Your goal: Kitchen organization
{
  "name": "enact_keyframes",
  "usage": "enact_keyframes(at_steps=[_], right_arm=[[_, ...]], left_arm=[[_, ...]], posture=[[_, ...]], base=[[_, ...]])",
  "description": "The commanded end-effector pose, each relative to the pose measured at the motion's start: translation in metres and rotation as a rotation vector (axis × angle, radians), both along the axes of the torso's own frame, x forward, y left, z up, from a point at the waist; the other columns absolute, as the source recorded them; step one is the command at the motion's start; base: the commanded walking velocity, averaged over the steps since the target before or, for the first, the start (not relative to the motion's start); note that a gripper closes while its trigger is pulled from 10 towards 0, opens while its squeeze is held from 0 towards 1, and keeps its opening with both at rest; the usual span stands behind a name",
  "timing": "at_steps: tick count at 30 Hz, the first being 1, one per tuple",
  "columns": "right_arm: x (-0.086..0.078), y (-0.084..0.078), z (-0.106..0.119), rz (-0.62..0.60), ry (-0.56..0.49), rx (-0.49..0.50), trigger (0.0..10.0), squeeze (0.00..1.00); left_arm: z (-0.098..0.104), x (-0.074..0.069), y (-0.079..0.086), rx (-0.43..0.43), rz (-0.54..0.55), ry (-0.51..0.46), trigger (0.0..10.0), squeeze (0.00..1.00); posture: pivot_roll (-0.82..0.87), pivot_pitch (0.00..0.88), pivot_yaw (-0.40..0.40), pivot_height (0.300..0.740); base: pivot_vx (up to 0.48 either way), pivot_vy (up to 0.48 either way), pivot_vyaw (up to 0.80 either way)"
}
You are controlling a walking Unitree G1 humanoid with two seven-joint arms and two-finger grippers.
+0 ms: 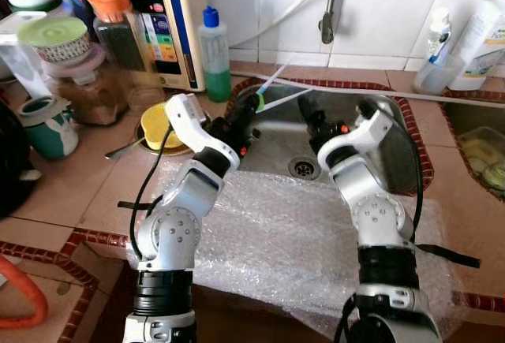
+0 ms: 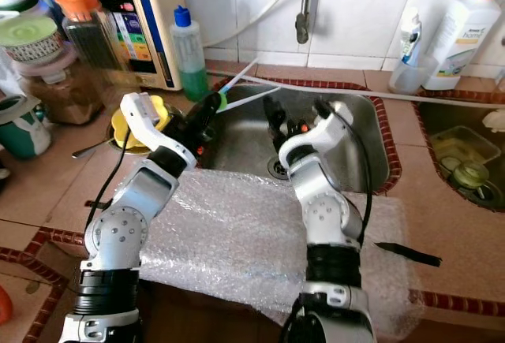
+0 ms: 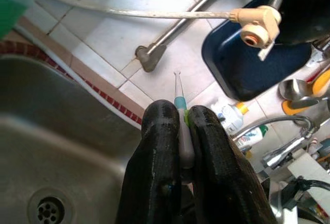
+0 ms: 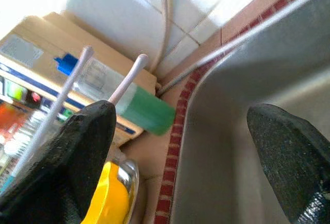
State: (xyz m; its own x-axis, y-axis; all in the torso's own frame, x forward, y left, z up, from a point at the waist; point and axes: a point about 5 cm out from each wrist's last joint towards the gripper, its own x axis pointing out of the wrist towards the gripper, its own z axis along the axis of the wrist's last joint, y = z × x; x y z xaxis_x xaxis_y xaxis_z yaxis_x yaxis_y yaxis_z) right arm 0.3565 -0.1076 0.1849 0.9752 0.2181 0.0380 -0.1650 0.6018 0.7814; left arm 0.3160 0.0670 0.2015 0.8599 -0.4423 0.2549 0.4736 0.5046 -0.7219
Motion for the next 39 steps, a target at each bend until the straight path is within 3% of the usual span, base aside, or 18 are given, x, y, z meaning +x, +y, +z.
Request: enact_keyframes(at_steps=[1,2,16,30,31,32,33,39], right_arm=[[0.002,0.017,0.012,0.065,-0.042,0.035,10.0,1.0],[0.002,0.018,0.013,0.076,-0.046,0.042,10.0,0.0],[0.003,0.03,0.009,0.14,-0.03,0.088,10.0,0.0],[0.017,0.036,0.006,0.147,0.017,0.246,10.0,0.0],[0.019,0.035,0.006,0.142,0.019,0.283,9.3,0.0],[0.021,0.035,0.007,0.139,0.021,0.309,9.3,0.0],[0.022,0.034,0.006,0.133,0.028,0.333,0.0,0.0],[0.024,0.038,0.001,0.133,0.057,0.457,0.0,0.0]], left_arm=[[-0.003,-0.004,-0.01,0.0,-0.024,0.023,8.5,0.0],[-0.005,-0.005,-0.011,-0.002,-0.027,0.03,10.0,0.0],[-0.004,-0.01,-0.022,-0.009,-0.069,0.029,10.0,0.0],[-0.001,-0.014,-0.027,-0.03,-0.091,0.028,10.0,0.0],[-0.001,-0.014,-0.027,-0.028,-0.093,0.028,10.0,0.0],[-0.001,-0.014,-0.027,-0.028,-0.094,0.028,10.0,0.0],[-0.001,-0.014,-0.027,-0.026,-0.095,0.028,10.0,0.0],[0.001,-0.012,-0.028,-0.023,-0.096,0.025,10.0,0.0]], posture=[[0.05,0.068,0.015,0.74],[0.05,0.069,0.012,0.74],[0.05,0.076,-0.004,0.74],[0.06,0.078,-0.004,0.74],[0.06,0.077,0.002,0.74],[0.06,0.077,0.002,0.74],[0.06,0.077,0.005,0.74],[0.07,0.078,0.004,0.74]], base=[[0.0,0.0,0.0],[0.0,0.0,0.0],[0.0,0.0,0.0],[0.0,0.0,0.0],[0.0,0.0,0.0],[0.0,0.0,0.0],[0.0,0.0,0.0],[0.0,0.0,0.0]])
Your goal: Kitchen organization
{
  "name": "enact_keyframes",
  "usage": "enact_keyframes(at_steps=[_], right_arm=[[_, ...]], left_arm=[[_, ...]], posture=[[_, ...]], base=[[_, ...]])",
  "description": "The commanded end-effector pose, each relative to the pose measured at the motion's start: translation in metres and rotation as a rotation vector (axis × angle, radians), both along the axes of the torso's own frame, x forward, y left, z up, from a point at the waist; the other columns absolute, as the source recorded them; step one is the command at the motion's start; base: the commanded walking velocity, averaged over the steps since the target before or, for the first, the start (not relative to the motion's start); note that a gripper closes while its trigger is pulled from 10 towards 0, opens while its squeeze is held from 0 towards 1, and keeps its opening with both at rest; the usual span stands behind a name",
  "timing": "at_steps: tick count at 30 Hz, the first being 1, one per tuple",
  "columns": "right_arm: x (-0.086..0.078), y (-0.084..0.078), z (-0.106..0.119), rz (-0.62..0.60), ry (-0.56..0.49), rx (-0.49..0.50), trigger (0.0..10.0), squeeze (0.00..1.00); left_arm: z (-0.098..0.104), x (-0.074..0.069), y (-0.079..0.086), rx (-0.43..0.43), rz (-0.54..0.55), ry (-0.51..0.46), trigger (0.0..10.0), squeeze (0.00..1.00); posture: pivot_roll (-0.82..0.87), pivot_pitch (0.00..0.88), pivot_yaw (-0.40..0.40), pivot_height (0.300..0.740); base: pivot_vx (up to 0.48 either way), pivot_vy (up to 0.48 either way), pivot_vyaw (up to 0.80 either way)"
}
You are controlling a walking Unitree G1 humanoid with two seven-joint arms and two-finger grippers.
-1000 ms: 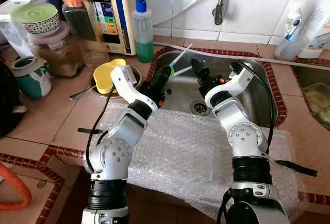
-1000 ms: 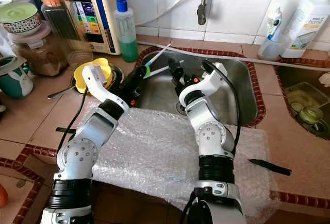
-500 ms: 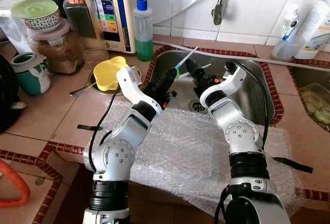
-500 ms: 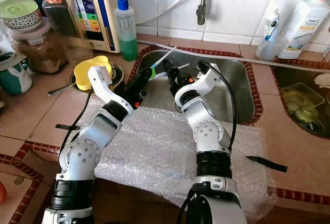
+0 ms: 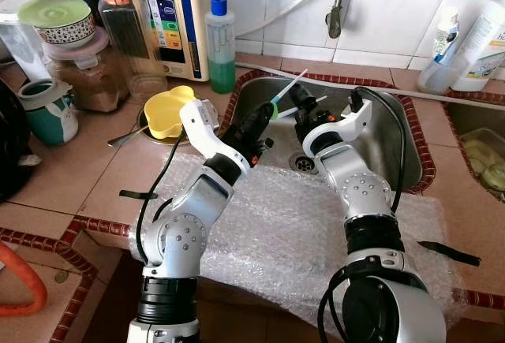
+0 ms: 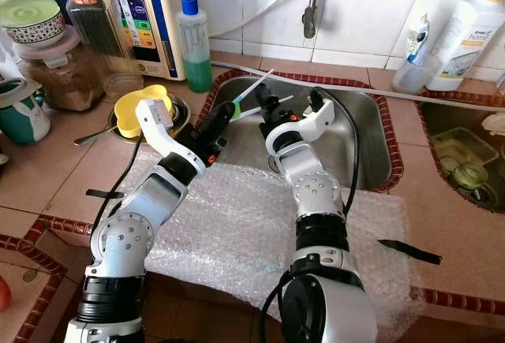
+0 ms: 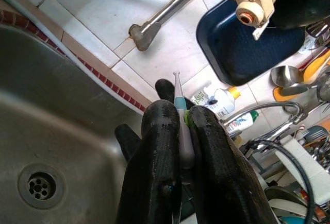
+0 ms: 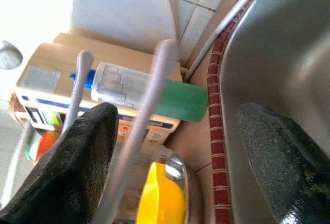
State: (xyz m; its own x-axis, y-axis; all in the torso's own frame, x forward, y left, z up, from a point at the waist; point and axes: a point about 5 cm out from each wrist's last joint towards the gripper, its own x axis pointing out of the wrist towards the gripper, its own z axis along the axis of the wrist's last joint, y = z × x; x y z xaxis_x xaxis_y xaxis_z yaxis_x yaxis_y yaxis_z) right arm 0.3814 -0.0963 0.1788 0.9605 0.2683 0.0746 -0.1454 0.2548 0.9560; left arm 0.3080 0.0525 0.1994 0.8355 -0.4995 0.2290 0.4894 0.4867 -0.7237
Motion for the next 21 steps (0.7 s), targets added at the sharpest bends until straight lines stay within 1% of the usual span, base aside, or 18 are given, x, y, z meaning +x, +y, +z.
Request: enact_keyframes(at_steps=[1,5,21], right_arm=[[-0.0007,0.0264,0.0073,0.056,-0.012,0.079,0.0,0.0],[0.0003,0.0309,0.0107,0.077,-0.032,0.068,0.0,0.0],[0.0029,0.0325,0.0057,0.087,-0.03,0.065,0.0,0.0]], left_arm=[[0.0037,-0.0044,-0.0132,-0.04,-0.033,0.006,10.0,0.0],[0.0019,-0.0049,-0.0128,-0.043,-0.025,0.014,10.0,0.0],[-0.0004,-0.0064,-0.0151,-0.045,-0.04,0.029,10.0,0.0]], posture=[[0.07,0.078,0.004,0.74],[0.07,0.078,-0.003,0.74],[0.07,0.075,0.0,0.74]], base=[[0.0,0.0,0.0],[0.0,0.0,0.0],[0.0,0.0,0.0]])
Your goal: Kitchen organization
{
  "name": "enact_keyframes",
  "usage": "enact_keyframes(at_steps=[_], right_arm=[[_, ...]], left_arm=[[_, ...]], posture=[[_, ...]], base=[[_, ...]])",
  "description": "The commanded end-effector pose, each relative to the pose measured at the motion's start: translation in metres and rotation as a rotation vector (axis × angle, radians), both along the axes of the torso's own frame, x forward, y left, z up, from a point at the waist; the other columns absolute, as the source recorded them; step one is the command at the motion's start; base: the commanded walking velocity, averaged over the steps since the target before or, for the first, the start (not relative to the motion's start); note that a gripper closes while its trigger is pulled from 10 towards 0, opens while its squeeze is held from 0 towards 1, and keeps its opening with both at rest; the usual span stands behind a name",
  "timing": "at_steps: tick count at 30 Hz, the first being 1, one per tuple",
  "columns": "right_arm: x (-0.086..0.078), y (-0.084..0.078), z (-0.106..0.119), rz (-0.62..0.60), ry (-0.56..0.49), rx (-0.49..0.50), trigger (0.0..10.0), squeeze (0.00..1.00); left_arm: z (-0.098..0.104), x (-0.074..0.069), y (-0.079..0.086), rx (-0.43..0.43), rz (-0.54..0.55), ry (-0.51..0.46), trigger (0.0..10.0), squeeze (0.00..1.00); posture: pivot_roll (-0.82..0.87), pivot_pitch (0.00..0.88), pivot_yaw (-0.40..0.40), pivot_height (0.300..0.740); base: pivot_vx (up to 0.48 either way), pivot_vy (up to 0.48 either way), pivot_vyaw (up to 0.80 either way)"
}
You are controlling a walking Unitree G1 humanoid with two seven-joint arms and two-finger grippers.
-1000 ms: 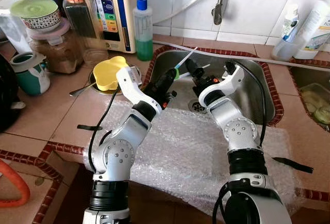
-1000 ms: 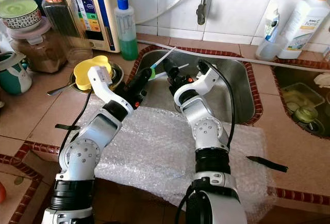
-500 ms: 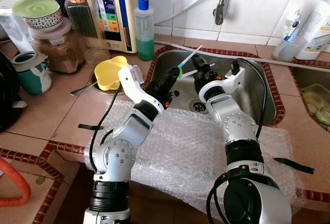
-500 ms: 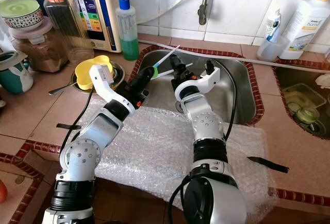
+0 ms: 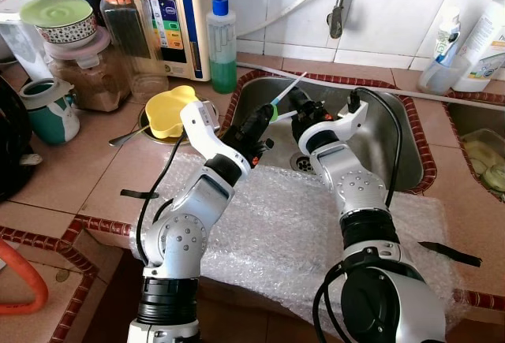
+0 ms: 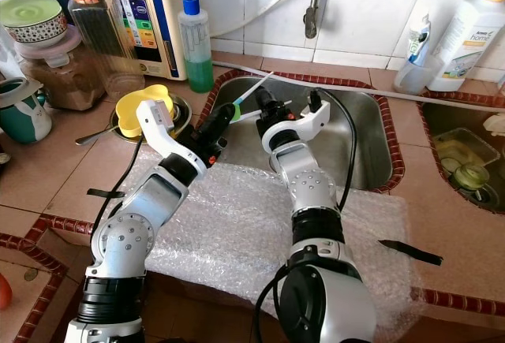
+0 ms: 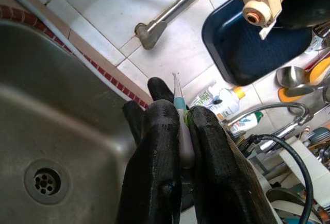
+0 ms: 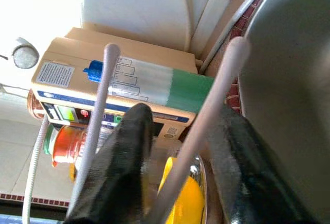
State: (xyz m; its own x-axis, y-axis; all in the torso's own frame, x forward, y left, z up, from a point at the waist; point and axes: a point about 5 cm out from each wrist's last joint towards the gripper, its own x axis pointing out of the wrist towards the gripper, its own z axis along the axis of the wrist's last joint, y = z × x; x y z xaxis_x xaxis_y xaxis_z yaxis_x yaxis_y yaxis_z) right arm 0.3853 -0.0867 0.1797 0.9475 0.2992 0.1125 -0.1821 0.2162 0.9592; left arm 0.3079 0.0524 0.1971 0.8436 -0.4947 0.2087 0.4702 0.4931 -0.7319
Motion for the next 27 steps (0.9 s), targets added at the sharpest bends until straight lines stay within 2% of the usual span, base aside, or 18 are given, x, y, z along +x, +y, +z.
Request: enact_keyframes(at_steps=[1,22,23,24,25,26,27], right_arm=[[-0.001,0.023,0.005,0.051,-0.001,0.03,0.0,0.0],[0.006,0.005,0.004,-0.058,0.02,-0.047,0.0,0.0],[0.006,0.004,0.004,-0.061,0.021,-0.049,0.0,0.0],[0.006,0.003,0.004,-0.067,0.025,-0.052,0.0,0.0],[0.006,0.003,0.004,-0.067,0.025,-0.052,0.0,0.0],[0.007,0.003,0.004,-0.072,0.029,-0.055,0.0,0.0],[0.007,0.003,0.004,-0.074,0.03,-0.056,0.0,0.0]], left_arm=[[0.002,-0.007,-0.016,-0.049,-0.048,0.009,10.0,0.0],[-0.005,0.0,-0.011,-0.003,0.017,0.035,10.0,0.0],[-0.005,0.0,-0.011,-0.003,0.019,0.036,10.0,0.04],[-0.005,0.0,-0.011,-0.002,0.02,0.036,10.0,0.6],[-0.005,0.0,-0.011,-0.002,0.02,0.036,10.0,0.6],[-0.005,0.0,-0.011,-0.003,0.022,0.037,10.0,1.0],[-0.005,0.0,-0.011,-0.004,0.022,0.038,10.0,1.0]], posture=[[0.07,0.075,0.0,0.74],[0.06,0.071,0.006,0.74],[0.06,0.071,0.006,0.74],[0.07,0.07,0.007,0.74],[0.07,0.07,0.007,0.74],[0.07,0.07,0.007,0.74],[0.07,0.07,0.008,0.74]], base=[[0.0,0.0,0.0],[0.0,0.0,0.0],[0.0,0.0,0.0],[0.0,0.0,0.0],[0.0,0.0,0.0],[0.0,0.0,0.0],[0.0,0.0,0.0]])
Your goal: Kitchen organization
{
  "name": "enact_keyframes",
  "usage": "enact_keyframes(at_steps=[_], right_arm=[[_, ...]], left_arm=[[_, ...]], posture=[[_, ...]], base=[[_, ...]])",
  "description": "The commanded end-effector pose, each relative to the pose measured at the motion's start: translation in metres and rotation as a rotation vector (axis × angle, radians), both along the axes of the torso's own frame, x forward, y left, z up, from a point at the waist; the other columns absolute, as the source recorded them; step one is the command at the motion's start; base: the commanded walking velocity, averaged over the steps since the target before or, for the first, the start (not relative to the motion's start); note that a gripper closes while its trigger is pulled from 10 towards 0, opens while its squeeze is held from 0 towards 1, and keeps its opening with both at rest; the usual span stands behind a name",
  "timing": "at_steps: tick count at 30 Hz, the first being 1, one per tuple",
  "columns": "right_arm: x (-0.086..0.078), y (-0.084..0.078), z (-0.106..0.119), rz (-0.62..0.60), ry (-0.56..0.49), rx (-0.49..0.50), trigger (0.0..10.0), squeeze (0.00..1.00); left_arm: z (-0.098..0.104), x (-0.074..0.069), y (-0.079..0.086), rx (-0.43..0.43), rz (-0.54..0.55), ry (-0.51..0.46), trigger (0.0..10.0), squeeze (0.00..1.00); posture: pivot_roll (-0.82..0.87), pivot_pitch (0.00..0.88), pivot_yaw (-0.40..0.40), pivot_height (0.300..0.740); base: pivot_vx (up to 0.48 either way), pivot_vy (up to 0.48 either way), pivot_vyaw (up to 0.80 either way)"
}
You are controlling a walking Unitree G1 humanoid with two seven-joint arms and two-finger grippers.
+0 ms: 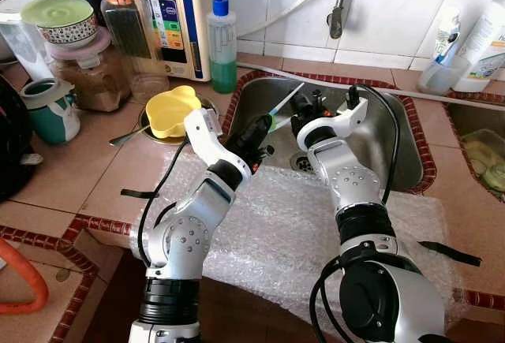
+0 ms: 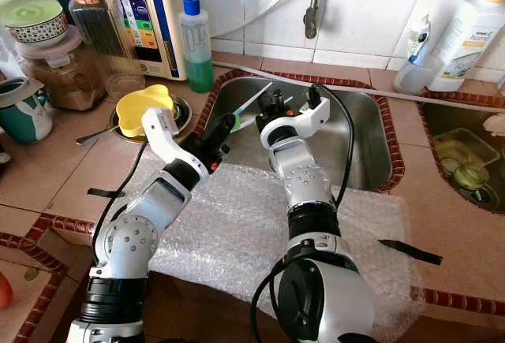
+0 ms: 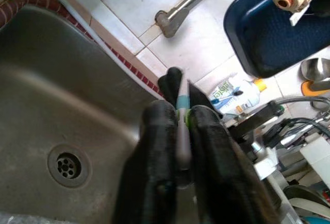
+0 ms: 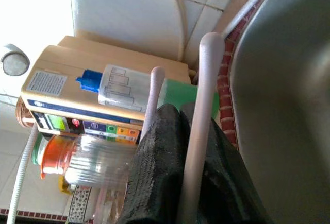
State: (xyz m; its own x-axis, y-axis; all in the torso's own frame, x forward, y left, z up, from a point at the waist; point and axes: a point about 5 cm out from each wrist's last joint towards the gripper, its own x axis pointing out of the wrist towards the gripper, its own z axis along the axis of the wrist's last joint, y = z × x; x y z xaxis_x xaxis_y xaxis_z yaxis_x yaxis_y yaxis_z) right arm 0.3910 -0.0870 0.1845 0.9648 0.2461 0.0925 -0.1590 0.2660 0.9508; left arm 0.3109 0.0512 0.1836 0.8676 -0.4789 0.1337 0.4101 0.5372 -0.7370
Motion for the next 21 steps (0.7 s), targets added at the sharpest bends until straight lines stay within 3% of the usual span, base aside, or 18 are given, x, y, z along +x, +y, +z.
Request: enact_keyframes(at_steps=[1,8,16,20,21], right_arm=[[0.001,0.003,-0.001,-0.015,0.021,-0.014,0.0,0.0],[0.002,0.0,-0.005,-0.062,0.047,-0.061,0.0,0.0],[0.008,-0.021,-0.012,-0.192,0.103,-0.155,0.0,0.0],[0.011,-0.036,-0.014,-0.248,0.111,-0.253,0.0,0.0],[0.012,-0.045,-0.014,-0.263,0.095,-0.333,0.0,0.0]], left_arm=[[0.008,-0.003,-0.009,-0.048,-0.003,-0.024,10.0,1.0],[0.007,-0.003,-0.009,-0.05,0.002,-0.019,10.0,1.0],[0.003,-0.006,-0.005,-0.007,-0.026,-0.013,10.0,1.0],[-0.002,-0.009,-0.001,0.025,-0.027,-0.014,10.0,1.0],[-0.004,-0.011,0.002,0.051,-0.027,-0.016,10.0,1.0]], posture=[[0.07,0.07,0.008,0.74],[0.07,0.068,0.016,0.74],[0.08,0.066,0.03,0.74],[0.09,0.065,0.038,0.74],[0.1,0.065,0.039,0.74]], base=[[0.0,0.0,0.0],[0.0,0.0,0.0],[0.0,0.0,0.0],[0.0,0.0,0.0],[0.0,0.0,0.0]])
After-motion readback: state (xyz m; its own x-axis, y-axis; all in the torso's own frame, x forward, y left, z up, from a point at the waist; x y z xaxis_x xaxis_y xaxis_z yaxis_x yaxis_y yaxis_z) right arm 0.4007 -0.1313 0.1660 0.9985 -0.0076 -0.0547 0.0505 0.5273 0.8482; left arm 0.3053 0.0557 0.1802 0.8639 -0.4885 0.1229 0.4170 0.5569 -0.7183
